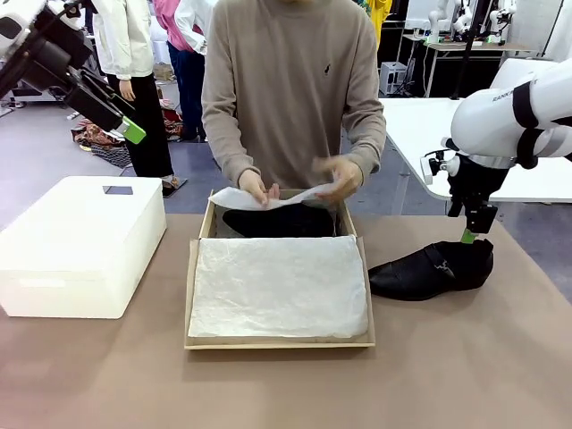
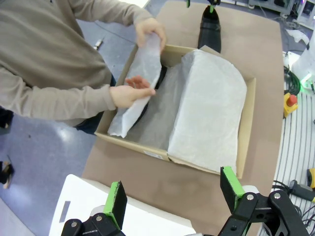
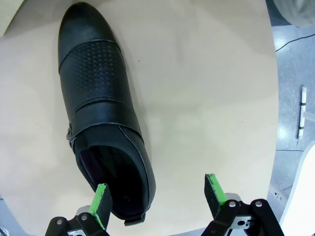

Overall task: Pack the shoes into the box.
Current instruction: Place the other shoe of the Shoes into the Shoes Box.

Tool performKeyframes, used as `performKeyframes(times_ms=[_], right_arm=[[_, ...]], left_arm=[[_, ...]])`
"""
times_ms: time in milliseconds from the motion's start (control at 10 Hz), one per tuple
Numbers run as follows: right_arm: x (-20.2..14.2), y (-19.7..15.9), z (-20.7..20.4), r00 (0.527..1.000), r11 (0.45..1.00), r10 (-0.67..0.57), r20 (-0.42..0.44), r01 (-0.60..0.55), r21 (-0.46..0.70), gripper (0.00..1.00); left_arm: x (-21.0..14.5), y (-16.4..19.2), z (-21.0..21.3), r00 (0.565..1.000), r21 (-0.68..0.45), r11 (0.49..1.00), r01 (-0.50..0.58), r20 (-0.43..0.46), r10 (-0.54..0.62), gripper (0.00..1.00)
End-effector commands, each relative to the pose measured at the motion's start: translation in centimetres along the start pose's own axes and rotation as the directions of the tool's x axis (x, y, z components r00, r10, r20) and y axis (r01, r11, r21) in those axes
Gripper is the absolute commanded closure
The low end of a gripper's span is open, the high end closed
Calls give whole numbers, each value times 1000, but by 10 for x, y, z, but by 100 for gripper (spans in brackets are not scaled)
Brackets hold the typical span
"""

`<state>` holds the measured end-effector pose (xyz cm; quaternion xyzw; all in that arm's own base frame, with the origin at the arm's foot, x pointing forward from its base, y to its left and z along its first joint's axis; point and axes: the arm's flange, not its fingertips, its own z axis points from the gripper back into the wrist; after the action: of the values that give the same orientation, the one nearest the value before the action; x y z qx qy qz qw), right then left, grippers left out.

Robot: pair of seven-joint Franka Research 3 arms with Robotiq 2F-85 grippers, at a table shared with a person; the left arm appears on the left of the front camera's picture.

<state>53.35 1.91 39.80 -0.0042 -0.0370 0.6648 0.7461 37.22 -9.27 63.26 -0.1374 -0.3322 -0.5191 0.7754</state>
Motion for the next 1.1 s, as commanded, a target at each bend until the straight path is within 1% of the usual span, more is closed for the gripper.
performKeyframes(times_ms=[0,500,1000], right_arm=[[0,0,0,1000,1000,0,0,0,0,0],[-14,-1,-24,999,999,38,10,-38,-27,0],[-19,-12,-48,998,997,60,25,-58,-48,0]], left_arm=[[0,0,1,1000,-9,1000,-4,13,5,0],[0,0,1,1000,-9,1000,-4,13,5,0],[0,0,1,1000,-9,1000,-4,13,5,0]])
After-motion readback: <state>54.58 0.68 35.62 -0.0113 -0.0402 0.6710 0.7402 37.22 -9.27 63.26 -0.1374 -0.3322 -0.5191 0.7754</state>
